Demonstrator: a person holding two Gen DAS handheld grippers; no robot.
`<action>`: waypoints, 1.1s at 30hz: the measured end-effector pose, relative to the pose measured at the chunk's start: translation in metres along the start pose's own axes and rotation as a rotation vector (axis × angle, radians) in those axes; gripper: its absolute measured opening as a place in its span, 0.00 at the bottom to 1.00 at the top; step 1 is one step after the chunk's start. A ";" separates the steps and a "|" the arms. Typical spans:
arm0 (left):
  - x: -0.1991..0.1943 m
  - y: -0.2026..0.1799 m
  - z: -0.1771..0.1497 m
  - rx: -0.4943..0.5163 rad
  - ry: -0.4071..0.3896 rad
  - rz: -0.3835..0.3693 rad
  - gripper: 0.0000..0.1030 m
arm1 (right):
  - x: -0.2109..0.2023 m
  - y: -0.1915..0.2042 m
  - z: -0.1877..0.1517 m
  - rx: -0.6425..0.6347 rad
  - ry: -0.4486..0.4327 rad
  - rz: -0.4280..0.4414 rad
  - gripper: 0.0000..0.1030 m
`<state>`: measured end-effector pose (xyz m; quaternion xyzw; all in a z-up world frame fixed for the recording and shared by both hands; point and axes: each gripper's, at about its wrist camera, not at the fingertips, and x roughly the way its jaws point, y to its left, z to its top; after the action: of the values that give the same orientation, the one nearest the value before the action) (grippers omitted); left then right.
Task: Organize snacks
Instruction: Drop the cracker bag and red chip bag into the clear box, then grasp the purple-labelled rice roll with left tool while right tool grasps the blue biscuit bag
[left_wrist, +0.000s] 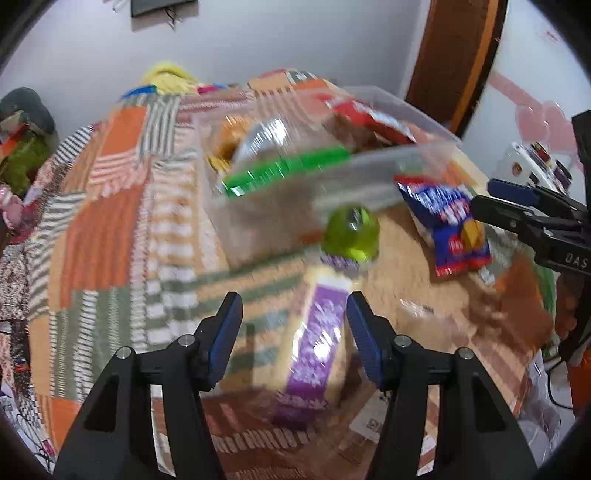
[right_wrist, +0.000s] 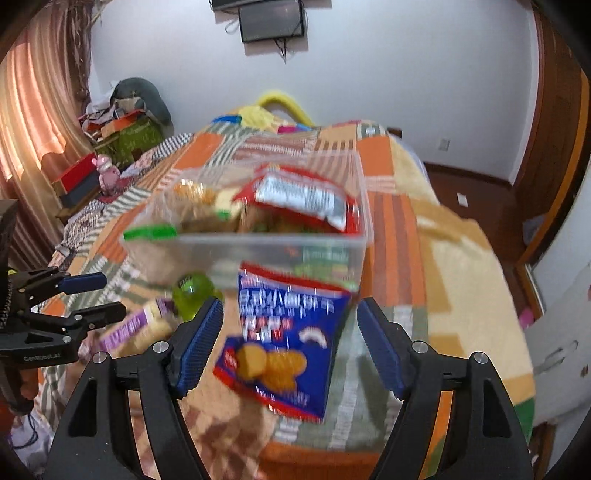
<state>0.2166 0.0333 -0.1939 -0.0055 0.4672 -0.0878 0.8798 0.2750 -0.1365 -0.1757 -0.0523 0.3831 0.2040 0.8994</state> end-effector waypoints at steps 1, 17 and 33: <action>0.002 -0.001 -0.003 0.005 0.007 -0.013 0.57 | 0.001 -0.001 -0.003 0.001 0.009 -0.002 0.70; 0.023 -0.003 -0.023 -0.035 0.028 -0.028 0.49 | 0.033 0.003 -0.020 0.077 0.096 0.080 0.70; -0.029 -0.003 -0.016 -0.032 -0.069 0.022 0.44 | 0.005 0.000 -0.019 0.033 0.036 0.084 0.47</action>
<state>0.1868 0.0362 -0.1792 -0.0174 0.4377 -0.0707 0.8961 0.2658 -0.1399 -0.1925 -0.0251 0.4045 0.2343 0.8837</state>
